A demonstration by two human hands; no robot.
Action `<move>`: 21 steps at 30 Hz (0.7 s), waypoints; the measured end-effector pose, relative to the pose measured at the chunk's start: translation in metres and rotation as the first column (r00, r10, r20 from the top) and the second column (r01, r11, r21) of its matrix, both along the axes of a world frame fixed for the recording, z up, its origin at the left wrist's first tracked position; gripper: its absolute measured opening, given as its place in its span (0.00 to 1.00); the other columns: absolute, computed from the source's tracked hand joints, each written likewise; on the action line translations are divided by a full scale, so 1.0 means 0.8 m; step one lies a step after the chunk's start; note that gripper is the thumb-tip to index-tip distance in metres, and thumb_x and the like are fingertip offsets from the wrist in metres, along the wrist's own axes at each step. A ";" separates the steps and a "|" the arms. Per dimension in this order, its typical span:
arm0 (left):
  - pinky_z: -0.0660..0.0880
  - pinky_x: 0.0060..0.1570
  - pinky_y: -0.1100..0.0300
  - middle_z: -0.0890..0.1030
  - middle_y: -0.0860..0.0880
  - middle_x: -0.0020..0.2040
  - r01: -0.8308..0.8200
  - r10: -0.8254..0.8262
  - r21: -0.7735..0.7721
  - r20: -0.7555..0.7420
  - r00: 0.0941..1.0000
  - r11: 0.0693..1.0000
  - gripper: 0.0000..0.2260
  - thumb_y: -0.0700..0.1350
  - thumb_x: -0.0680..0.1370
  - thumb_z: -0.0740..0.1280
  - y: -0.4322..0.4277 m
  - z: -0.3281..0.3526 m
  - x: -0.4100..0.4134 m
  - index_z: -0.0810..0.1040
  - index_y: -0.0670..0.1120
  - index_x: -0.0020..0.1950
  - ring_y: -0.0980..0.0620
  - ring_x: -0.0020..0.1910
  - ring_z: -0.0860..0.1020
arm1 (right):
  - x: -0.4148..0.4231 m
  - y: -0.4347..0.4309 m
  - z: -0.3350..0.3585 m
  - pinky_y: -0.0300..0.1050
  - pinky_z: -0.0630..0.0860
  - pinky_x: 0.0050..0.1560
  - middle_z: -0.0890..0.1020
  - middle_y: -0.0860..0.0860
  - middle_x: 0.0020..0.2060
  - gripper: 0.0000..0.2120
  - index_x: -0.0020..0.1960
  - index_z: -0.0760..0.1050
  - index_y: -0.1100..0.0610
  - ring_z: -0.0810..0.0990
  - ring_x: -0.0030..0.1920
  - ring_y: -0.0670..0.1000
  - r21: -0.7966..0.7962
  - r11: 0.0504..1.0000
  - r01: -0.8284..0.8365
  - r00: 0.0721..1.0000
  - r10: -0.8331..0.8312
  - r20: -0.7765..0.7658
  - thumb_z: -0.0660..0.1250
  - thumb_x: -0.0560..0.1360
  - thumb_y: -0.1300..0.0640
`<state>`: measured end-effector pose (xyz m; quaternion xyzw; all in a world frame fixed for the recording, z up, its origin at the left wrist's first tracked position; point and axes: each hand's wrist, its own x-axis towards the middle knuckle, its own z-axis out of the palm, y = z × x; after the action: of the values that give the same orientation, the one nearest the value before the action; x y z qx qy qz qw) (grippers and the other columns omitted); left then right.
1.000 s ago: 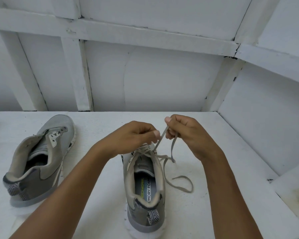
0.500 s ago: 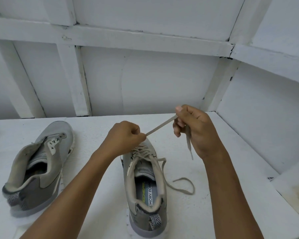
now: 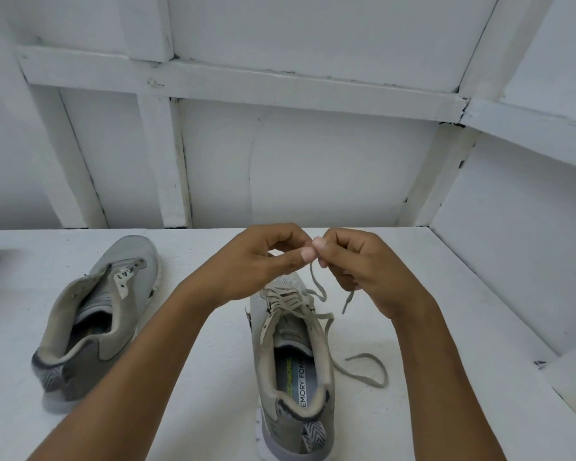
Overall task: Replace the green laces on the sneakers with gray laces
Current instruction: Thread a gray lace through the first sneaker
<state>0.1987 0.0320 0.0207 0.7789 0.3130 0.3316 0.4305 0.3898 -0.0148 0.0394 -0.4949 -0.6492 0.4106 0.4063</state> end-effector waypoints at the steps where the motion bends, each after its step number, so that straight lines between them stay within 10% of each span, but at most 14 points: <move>1: 0.77 0.53 0.57 0.83 0.53 0.46 0.004 -0.003 -0.010 0.014 1.000 1.000 0.12 0.55 0.76 0.68 0.000 -0.001 -0.001 0.83 0.48 0.50 0.58 0.47 0.80 | -0.001 0.000 0.000 0.35 0.60 0.28 0.64 0.41 0.23 0.15 0.37 0.73 0.58 0.59 0.25 0.44 -0.003 1.000 -0.004 1.000 0.004 -0.008 0.64 0.80 0.53; 9: 0.70 0.38 0.65 0.82 0.58 0.44 -0.188 0.203 0.100 -0.163 0.966 0.977 0.05 0.48 0.80 0.67 0.015 -0.020 -0.005 0.80 0.52 0.46 0.64 0.33 0.75 | 0.006 0.004 -0.005 0.38 0.65 0.30 0.73 0.51 0.29 0.17 0.33 0.72 0.55 0.68 0.31 0.49 0.049 0.996 0.076 0.988 -0.069 -0.140 0.68 0.78 0.51; 16: 0.75 0.47 0.59 0.81 0.56 0.46 -0.241 0.275 0.136 -0.401 0.873 0.961 0.06 0.49 0.80 0.66 0.025 -0.043 -0.010 0.81 0.49 0.47 0.57 0.47 0.78 | 0.012 0.014 -0.023 0.45 0.78 0.44 0.85 0.55 0.45 0.15 0.31 0.75 0.54 0.82 0.47 0.52 0.045 0.995 0.090 0.949 -0.073 -0.306 0.68 0.76 0.60; 21: 0.74 0.39 0.59 0.79 0.57 0.37 -0.228 0.271 0.154 -0.373 0.887 0.961 0.12 0.58 0.78 0.67 0.016 -0.034 -0.021 0.77 0.51 0.41 0.60 0.37 0.76 | 0.009 0.019 -0.034 0.46 0.76 0.45 0.81 0.53 0.30 0.13 0.32 0.70 0.59 0.78 0.36 0.51 0.067 0.990 0.121 0.960 -0.099 -0.260 0.69 0.73 0.63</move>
<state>0.1817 0.0449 -0.0068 0.8042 0.4721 0.2385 0.2711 0.3971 0.0005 0.0123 -0.4559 -0.5790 0.4209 0.5290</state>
